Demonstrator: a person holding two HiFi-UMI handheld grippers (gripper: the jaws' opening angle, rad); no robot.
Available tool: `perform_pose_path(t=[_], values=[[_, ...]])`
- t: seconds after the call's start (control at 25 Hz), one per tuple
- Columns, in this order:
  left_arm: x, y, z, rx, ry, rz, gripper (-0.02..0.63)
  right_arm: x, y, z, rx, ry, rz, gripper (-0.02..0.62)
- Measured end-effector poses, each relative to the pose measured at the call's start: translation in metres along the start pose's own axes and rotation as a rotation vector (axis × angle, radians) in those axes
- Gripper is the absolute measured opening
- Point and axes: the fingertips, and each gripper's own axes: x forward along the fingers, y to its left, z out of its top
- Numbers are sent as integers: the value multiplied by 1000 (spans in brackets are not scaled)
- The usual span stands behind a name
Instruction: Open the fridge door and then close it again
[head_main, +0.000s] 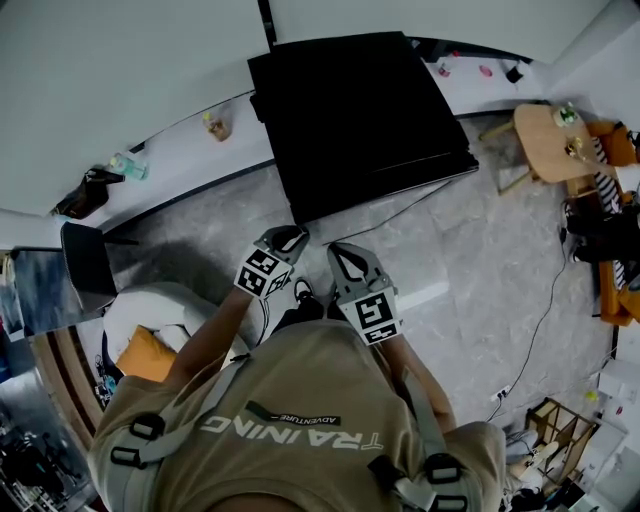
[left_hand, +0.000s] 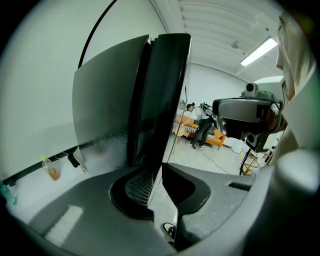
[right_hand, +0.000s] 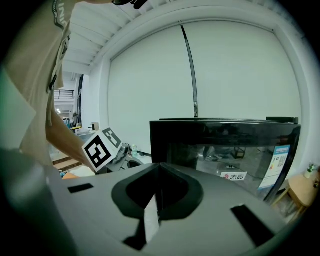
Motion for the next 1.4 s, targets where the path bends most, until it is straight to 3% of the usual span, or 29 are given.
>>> perform_pose_path(t=[0.24, 0.4, 0.6, 1.08, 1.4], values=[[1, -2, 0, -4, 13, 19, 43, -10, -3, -1, 8, 1, -24, -3], [-5, -29, -9, 49, 24, -45, 38, -17, -2, 0, 8, 8, -43, -3], [-5, -50, -16, 38, 1, -20, 38, -24, -4, 0, 3, -6, -70, -3], [-6, -69, -21, 41, -5, -48, 38, -52, 15, -18, 26, 21, -127, -3], [-7, -105, -31, 5, 15, -58, 35, -71, 12, -26, 25, 6, -96, -3]])
